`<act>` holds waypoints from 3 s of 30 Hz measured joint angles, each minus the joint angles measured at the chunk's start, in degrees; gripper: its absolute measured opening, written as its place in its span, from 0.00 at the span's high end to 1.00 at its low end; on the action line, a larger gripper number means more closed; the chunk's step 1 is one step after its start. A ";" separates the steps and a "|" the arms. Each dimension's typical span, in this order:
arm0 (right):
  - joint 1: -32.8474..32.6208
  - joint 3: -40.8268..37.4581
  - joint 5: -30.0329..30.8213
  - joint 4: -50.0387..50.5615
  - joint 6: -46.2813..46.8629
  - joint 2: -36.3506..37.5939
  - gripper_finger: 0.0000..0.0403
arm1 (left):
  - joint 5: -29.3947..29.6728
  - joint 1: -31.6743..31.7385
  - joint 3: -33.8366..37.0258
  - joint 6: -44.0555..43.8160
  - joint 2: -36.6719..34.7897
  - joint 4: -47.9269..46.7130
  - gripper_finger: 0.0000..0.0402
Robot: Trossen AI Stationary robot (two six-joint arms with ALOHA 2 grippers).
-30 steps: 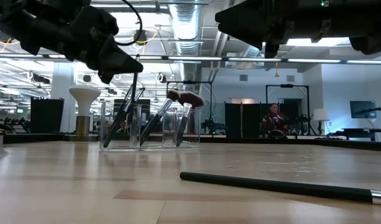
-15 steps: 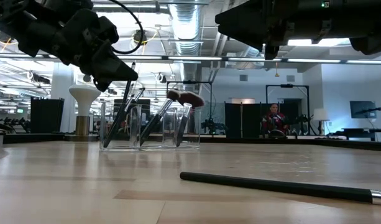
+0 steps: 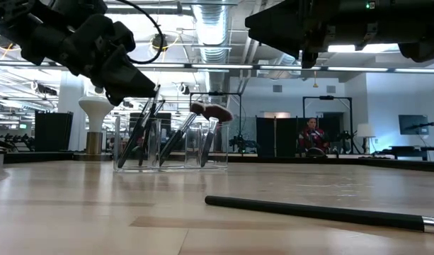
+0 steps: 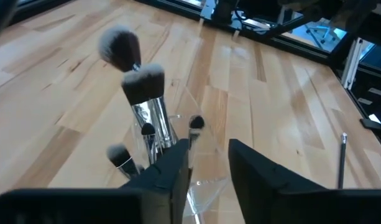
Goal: Put items in baskets/containers
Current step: Put the black eyeshadow brush into the left section of the transparent organizer, then put the white eyeshadow brush into the left section of the transparent organizer
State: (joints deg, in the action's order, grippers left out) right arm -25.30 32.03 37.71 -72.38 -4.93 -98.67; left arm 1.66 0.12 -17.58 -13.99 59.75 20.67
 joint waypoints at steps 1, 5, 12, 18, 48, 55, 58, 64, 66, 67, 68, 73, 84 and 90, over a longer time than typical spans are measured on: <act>0.00 0.00 0.00 0.00 0.00 0.00 0.71 | 0.08 0.00 0.00 -0.01 0.00 -0.05 0.71; 0.00 0.00 0.00 0.00 0.00 0.00 0.71 | 2.43 -0.02 0.00 -0.01 0.00 -0.01 0.70; 0.00 0.00 0.00 0.00 0.00 0.00 0.71 | 8.69 0.00 0.00 -0.01 0.00 0.08 0.72; 0.00 0.00 0.02 0.02 0.00 0.00 0.71 | 9.51 -0.02 0.00 -0.01 0.00 0.21 0.74; -0.04 1.13 0.60 1.89 -0.37 -0.02 0.71 | 7.26 -6.48 -0.02 5.56 -5.54 4.28 0.74; -1.28 13.05 2.78 29.57 0.52 -0.04 0.71 | 2.77 -11.98 -0.02 11.51 -7.06 10.34 0.74; -1.18 17.76 2.82 39.76 4.09 -0.04 0.71 | 4.24 -14.96 -0.02 14.75 -8.64 10.66 0.74; -1.20 20.09 2.89 44.58 6.48 -0.04 0.71 | 19.41 -19.07 -0.02 15.71 -12.04 10.30 0.74; -1.23 20.11 2.86 45.32 6.98 -0.04 0.71 | 22.01 -19.81 -0.02 15.71 -12.17 10.11 0.74; -1.26 20.09 2.84 45.57 7.14 -0.04 0.71 | 22.17 -20.08 -0.02 15.73 -12.17 9.90 0.74; -1.34 20.09 2.78 45.58 7.34 -0.04 0.71 | 22.17 -20.36 -0.02 15.73 -12.16 9.77 0.74; -3.45 25.49 2.79 53.96 7.60 -0.04 0.71 | 22.33 -21.56 -0.02 15.73 -12.15 9.77 0.74; -12.75 33.24 2.02 75.53 31.72 -2.05 0.71 | 21.88 -22.58 -0.02 15.38 -12.15 9.84 0.74; -18.08 37.59 5.45 80.22 38.05 -9.77 0.71 | 19.47 -22.58 -0.02 15.25 -12.82 10.47 0.74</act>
State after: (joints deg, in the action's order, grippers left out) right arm -43.38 69.62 43.16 7.84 33.13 -108.44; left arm 21.12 -22.46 -17.61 1.26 46.93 31.14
